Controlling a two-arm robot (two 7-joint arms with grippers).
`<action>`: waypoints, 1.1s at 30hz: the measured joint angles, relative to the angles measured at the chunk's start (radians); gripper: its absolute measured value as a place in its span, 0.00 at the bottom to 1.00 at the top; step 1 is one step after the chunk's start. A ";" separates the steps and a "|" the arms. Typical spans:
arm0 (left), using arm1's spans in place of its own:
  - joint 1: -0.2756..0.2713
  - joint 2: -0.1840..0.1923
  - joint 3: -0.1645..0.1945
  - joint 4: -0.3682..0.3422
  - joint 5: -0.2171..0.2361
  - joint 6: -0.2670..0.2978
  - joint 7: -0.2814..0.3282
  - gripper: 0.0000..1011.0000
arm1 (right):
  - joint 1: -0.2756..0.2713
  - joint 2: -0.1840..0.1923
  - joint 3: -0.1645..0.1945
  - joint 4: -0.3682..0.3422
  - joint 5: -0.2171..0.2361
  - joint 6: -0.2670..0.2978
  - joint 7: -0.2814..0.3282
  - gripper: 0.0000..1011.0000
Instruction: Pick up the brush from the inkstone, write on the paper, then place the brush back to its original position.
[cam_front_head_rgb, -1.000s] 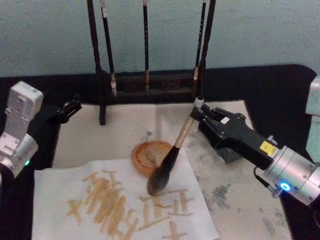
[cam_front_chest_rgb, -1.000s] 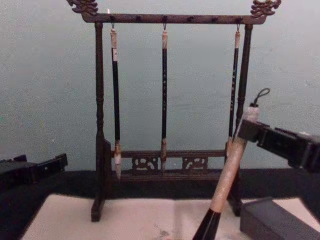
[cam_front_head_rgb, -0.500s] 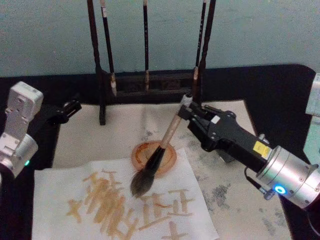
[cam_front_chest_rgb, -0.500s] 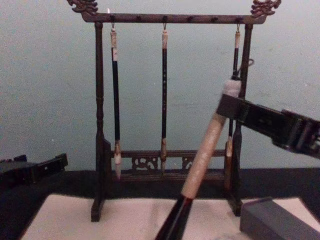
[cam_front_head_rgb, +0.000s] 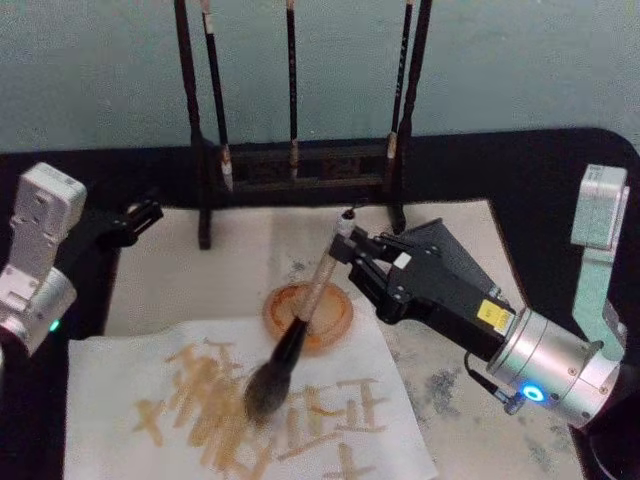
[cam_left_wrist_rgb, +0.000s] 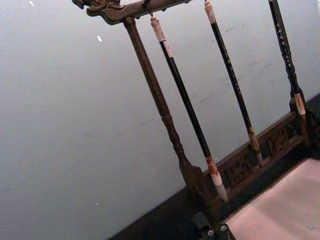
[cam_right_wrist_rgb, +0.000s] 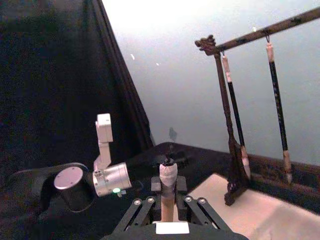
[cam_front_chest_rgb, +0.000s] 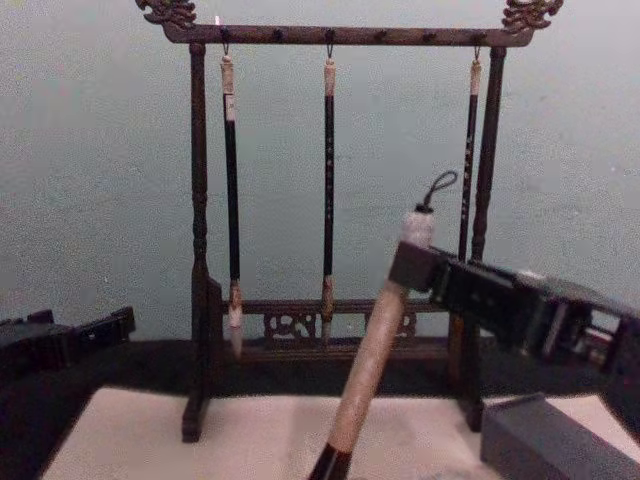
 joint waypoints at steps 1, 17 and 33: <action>0.000 0.000 0.000 0.000 0.000 0.000 0.000 0.99 | 0.001 -0.001 0.000 0.004 0.000 0.000 0.000 0.17; 0.000 0.000 0.000 0.000 0.000 0.000 0.000 0.99 | -0.007 0.009 0.040 0.062 0.029 0.004 -0.019 0.17; 0.000 0.000 0.000 0.000 0.000 0.000 0.000 0.99 | -0.039 0.033 0.115 0.066 0.085 -0.014 -0.024 0.17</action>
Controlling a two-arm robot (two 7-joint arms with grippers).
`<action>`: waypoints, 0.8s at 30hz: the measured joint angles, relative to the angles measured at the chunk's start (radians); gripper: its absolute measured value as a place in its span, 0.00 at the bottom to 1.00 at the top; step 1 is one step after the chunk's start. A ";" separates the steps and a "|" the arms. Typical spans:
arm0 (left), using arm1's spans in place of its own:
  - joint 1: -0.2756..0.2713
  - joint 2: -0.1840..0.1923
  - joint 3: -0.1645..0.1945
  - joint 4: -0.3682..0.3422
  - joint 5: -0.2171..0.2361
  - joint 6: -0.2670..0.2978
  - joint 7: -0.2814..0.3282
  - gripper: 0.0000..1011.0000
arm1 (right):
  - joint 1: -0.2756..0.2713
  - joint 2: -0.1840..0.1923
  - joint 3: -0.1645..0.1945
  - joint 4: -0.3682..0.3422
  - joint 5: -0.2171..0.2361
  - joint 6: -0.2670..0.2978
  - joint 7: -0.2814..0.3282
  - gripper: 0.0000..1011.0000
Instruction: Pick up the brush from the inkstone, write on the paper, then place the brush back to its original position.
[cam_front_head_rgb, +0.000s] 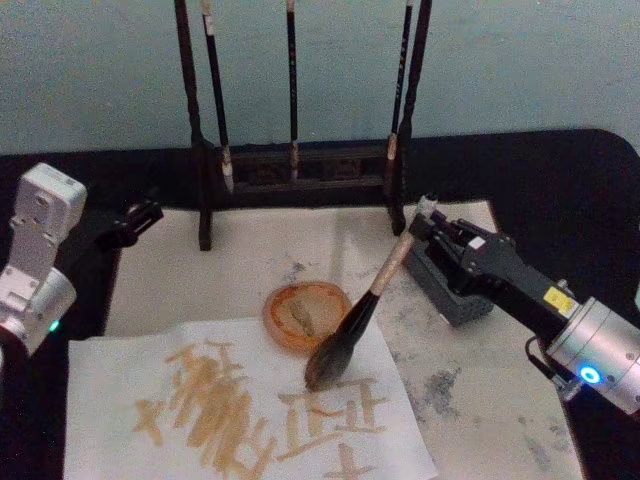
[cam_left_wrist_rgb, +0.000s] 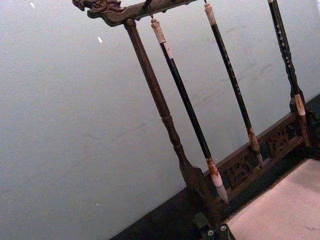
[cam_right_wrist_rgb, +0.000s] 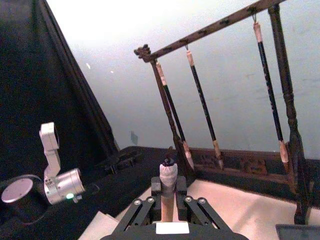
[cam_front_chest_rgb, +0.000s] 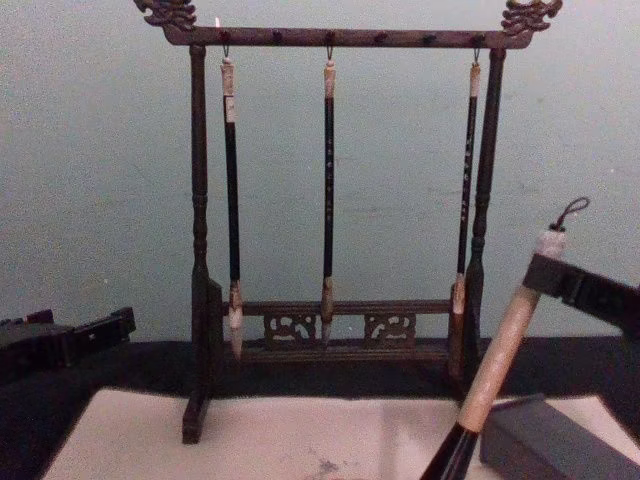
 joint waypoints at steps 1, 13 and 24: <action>0.000 0.000 0.000 0.000 0.000 0.000 0.000 0.99 | -0.002 0.002 0.004 -0.005 0.008 0.000 0.003 0.17; 0.000 0.000 0.000 0.000 0.000 0.000 0.000 0.99 | 0.009 0.001 -0.012 -0.056 0.076 0.019 0.029 0.17; 0.000 0.000 0.000 0.000 0.000 0.000 0.000 0.99 | 0.063 -0.052 -0.023 -0.014 0.164 0.009 0.027 0.17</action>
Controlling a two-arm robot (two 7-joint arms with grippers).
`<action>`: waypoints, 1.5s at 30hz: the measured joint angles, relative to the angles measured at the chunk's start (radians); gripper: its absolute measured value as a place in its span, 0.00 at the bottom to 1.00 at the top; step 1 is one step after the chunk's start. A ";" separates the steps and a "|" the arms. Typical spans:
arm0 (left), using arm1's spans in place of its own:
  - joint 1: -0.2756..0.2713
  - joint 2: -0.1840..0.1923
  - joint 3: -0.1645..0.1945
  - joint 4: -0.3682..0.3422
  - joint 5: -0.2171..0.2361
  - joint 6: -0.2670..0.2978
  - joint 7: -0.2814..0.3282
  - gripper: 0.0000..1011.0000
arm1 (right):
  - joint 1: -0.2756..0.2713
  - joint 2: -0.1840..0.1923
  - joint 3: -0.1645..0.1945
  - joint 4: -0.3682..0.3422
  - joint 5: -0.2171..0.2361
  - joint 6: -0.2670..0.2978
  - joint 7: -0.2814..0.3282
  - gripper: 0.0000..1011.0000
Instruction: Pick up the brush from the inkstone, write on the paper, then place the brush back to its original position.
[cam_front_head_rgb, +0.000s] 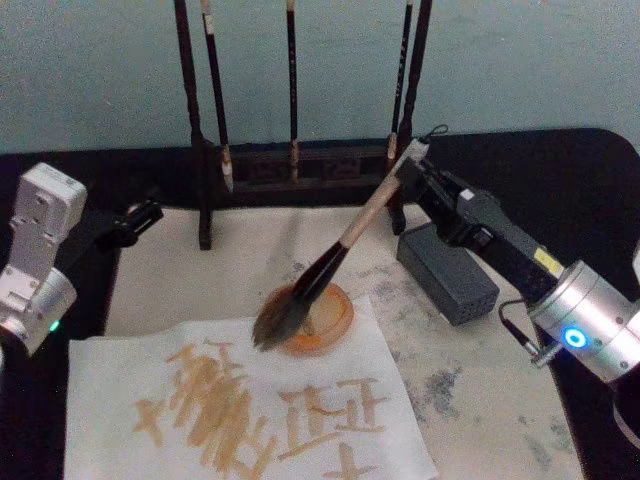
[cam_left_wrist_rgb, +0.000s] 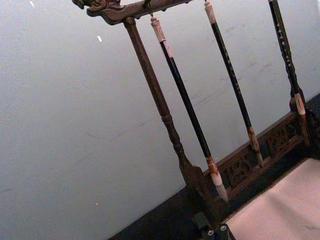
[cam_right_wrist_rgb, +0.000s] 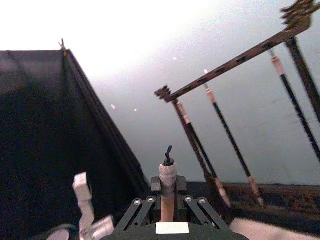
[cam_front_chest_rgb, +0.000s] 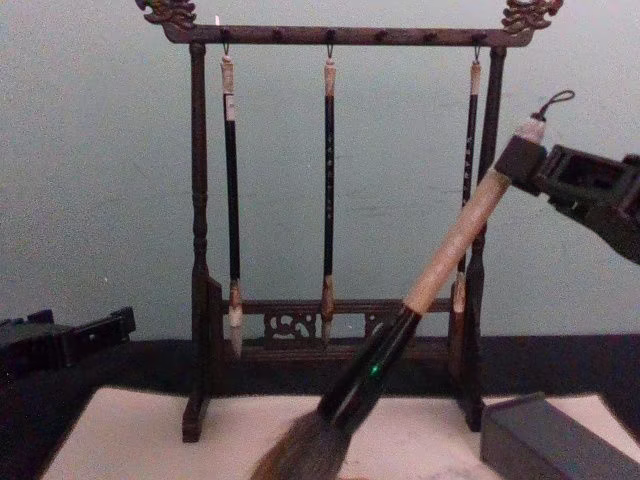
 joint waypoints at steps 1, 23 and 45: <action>0.000 0.000 0.000 0.000 0.000 0.000 0.000 0.99 | 0.008 -0.007 -0.001 0.012 0.010 -0.005 -0.002 0.17; 0.000 0.000 0.000 0.000 0.000 0.000 0.000 0.99 | 0.118 -0.079 0.011 0.241 0.110 -0.017 -0.036 0.17; 0.000 0.000 0.000 0.000 0.000 0.000 0.000 0.99 | 0.164 -0.113 0.009 0.362 0.204 0.047 -0.162 0.17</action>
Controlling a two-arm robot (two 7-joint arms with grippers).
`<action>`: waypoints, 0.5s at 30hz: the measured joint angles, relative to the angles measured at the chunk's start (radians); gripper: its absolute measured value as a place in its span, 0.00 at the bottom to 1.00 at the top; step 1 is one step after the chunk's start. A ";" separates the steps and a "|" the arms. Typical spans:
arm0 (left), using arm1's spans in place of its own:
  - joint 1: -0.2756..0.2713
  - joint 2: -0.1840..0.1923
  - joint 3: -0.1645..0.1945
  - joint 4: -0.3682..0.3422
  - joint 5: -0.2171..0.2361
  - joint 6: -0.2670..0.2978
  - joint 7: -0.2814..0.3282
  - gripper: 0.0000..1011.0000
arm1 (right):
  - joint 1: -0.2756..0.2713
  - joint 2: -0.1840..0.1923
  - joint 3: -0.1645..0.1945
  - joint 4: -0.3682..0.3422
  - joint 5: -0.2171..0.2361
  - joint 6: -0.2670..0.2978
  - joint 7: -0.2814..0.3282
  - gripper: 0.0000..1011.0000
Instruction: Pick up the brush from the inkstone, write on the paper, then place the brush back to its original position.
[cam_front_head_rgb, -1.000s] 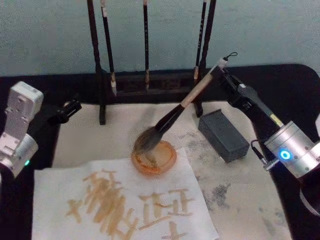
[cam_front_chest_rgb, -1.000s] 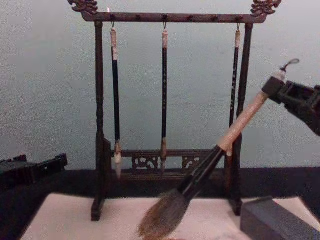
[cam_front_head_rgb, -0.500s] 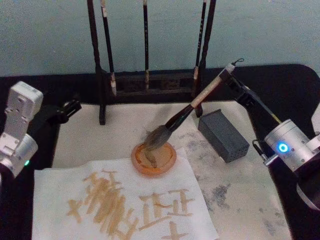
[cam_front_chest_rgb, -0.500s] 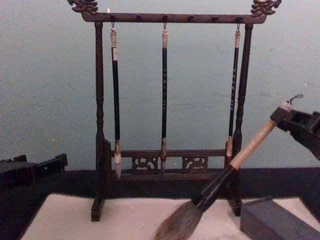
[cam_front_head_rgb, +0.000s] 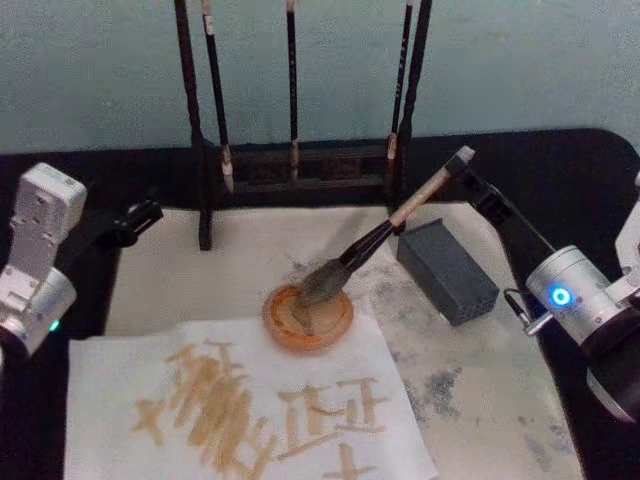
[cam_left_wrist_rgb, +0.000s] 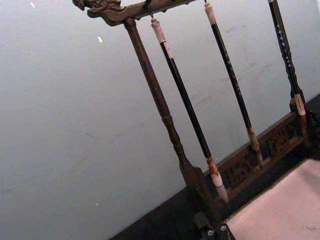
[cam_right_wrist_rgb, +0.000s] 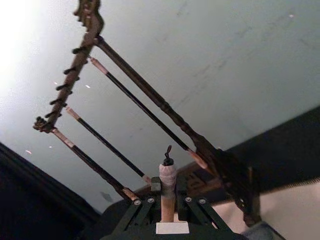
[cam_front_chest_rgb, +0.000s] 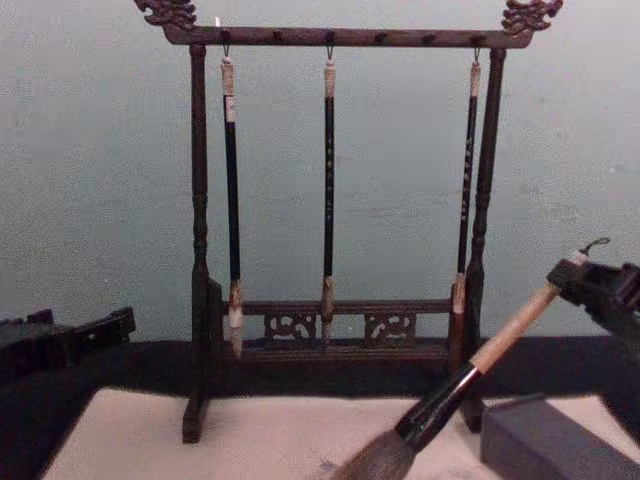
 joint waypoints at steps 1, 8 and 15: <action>0.000 0.000 0.000 0.000 0.000 0.000 0.000 0.99 | 0.000 -0.001 -0.001 0.003 0.001 0.000 -0.002 0.17; 0.000 0.000 0.000 0.000 0.000 0.000 0.000 0.99 | 0.007 -0.008 -0.007 0.034 0.024 0.011 -0.018 0.17; 0.000 0.000 0.000 0.000 0.000 0.000 0.000 0.99 | 0.017 -0.015 -0.011 0.068 0.047 0.022 -0.020 0.17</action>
